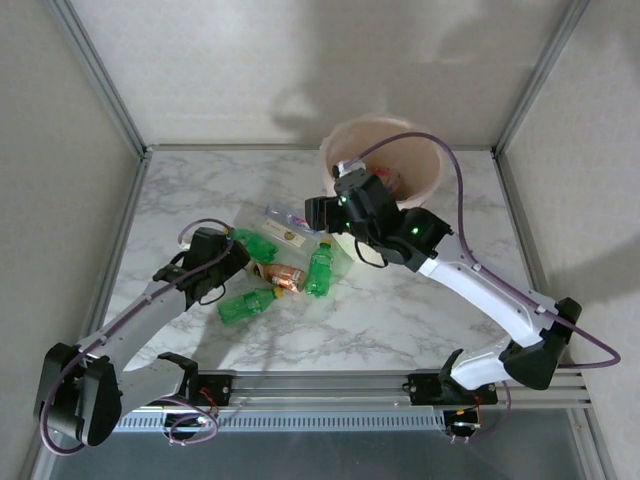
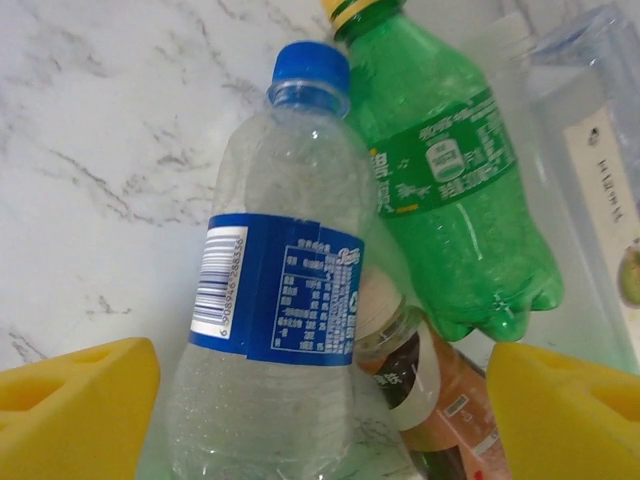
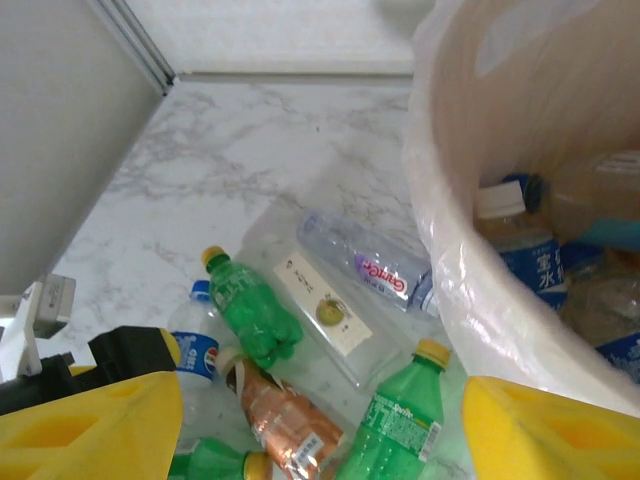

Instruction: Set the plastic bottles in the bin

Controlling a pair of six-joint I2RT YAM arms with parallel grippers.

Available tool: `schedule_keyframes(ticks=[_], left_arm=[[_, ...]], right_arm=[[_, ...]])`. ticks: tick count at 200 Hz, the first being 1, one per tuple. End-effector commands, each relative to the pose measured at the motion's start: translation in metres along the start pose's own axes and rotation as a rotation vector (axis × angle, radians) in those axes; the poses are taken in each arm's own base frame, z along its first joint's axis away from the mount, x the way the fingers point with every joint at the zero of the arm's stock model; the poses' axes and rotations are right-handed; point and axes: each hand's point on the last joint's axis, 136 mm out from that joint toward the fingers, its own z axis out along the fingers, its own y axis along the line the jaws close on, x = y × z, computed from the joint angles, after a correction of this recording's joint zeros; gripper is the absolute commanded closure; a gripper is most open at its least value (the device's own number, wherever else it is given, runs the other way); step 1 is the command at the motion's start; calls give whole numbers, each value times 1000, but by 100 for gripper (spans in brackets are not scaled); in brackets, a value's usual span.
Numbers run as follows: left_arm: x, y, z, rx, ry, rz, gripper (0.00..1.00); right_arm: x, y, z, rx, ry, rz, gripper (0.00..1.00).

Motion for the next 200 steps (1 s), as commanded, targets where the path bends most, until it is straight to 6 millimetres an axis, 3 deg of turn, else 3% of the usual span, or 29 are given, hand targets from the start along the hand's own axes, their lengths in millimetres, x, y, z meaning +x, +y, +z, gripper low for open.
schedule_keyframes(ticks=[1, 112, 200], left_arm=[[5, 8, 6, -25, 22, -13, 15], [20, 26, 42, -118, 78, 1, 21], [24, 38, 48, -161, 76, 6, 32]], right_arm=[[-1, -1, -5, 2, -40, 43, 26], [22, -11, 3, 17, -15, 68, 26], [32, -17, 3, 28, -8, 83, 27]])
